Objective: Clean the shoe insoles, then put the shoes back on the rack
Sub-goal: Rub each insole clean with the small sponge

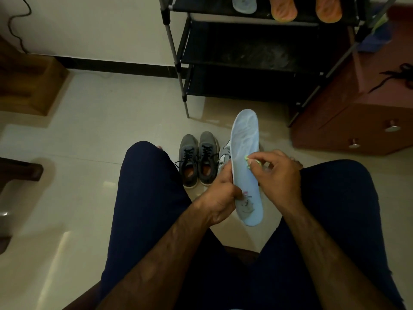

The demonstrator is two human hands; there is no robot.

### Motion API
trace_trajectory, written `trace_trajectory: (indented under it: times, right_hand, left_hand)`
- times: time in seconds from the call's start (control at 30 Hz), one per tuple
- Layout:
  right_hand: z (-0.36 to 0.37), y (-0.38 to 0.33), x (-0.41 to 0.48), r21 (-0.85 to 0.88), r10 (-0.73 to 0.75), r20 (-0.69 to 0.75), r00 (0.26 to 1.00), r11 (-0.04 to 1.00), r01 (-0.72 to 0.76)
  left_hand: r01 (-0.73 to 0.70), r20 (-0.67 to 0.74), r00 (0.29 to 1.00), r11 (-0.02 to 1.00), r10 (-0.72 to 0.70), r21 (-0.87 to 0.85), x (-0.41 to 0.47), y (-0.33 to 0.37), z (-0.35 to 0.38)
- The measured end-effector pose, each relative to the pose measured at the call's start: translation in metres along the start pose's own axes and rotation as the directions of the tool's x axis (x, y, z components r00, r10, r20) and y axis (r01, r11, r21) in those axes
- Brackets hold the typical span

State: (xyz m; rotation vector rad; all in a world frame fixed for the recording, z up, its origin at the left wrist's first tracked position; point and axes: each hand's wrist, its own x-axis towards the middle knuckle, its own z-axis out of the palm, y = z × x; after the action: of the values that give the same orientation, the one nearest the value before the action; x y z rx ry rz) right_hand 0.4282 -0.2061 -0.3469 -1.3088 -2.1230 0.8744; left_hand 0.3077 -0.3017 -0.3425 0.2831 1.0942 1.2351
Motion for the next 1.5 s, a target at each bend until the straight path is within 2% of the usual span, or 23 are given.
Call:
trace_trajectory:
  times: [0.13, 0.17, 0.27, 0.33, 0.43, 0.5, 0.63, 0.8, 0.93, 1.0, 1.1, 1.27, 1.4, 1.43, 1.5]
  right_hand:
    - [0.01, -0.008, -0.01, 0.112, -0.11, 0.186, 0.976, 0.99, 0.09]
    - [0.011, -0.008, -0.011, 0.125, -0.116, 0.194, 0.974, 0.988, 0.093]
    - [0.003, -0.002, 0.001, 0.058, 0.023, 0.073, 0.997, 0.998, -0.027]
    - [0.0, 0.0, 0.003, 0.01, 0.052, 0.026, 0.998, 0.999, -0.052]
    - [0.009, -0.007, -0.005, 0.109, -0.037, 0.175, 0.984, 0.994, 0.018]
    - [0.011, -0.005, -0.008, 0.139, -0.038, 0.194, 0.98, 0.99, 0.011]
    - [0.001, 0.008, 0.004, 0.067, 0.123, 0.003, 0.992, 0.99, -0.123]
    - [0.007, 0.003, -0.005, 0.074, -0.012, 0.19, 0.982, 0.997, -0.002]
    - [-0.001, 0.012, 0.009, 0.058, 0.143, 0.011, 0.99, 0.988, -0.144]
    - [0.0, 0.011, 0.009, 0.068, 0.125, 0.039, 0.991, 0.989, -0.128]
    - [0.004, 0.004, 0.0, 0.104, 0.038, 0.171, 0.984, 0.993, -0.057]
    - [-0.003, 0.009, 0.012, 0.08, 0.15, 0.017, 0.989, 0.985, -0.151]
    - [0.006, 0.003, 0.0, 0.116, 0.032, 0.179, 0.983, 0.992, -0.053]
    - [0.006, 0.001, -0.001, 0.118, 0.026, 0.185, 0.982, 0.992, -0.049]
    - [0.005, 0.003, 0.005, 0.113, 0.09, 0.083, 0.992, 0.989, -0.099]
  left_hand:
    - [-0.02, 0.012, 1.0, 1.0, 0.02, -0.007, 0.001, -0.002, 0.0]
    - [-0.022, 0.011, 1.0, 1.0, 0.023, -0.019, 0.001, -0.001, -0.001]
    - [-0.002, 0.015, 1.0, 0.999, 0.003, -0.044, 0.001, 0.0, -0.001]
    - [-0.006, 0.016, 1.0, 1.0, 0.007, -0.021, 0.001, 0.0, -0.001]
    - [-0.007, 0.013, 1.0, 1.0, 0.008, -0.021, 0.002, -0.001, 0.0]
    - [-0.001, 0.004, 1.0, 0.999, 0.001, -0.035, 0.002, 0.0, -0.001]
    - [0.024, 0.005, 1.0, 0.999, -0.024, -0.037, 0.0, 0.001, -0.002]
    - [0.012, 0.003, 1.0, 1.0, -0.012, -0.024, 0.002, -0.001, -0.004]
    - [0.036, 0.011, 0.999, 0.999, -0.035, -0.032, 0.001, 0.001, -0.003]
    - [0.034, 0.015, 0.999, 0.999, -0.034, -0.022, 0.0, -0.001, -0.003]
    - [0.04, 0.0, 0.999, 0.999, -0.04, -0.012, 0.001, 0.0, -0.004]
    - [0.037, 0.018, 0.999, 0.999, -0.037, -0.02, 0.002, 0.0, -0.001]
    - [0.03, 0.004, 1.0, 1.0, -0.03, 0.001, 0.001, 0.0, -0.003]
    - [0.029, 0.001, 1.0, 1.0, -0.029, -0.001, 0.001, 0.001, -0.003]
    - [0.034, -0.006, 0.999, 0.999, -0.034, 0.006, 0.002, 0.002, -0.003]
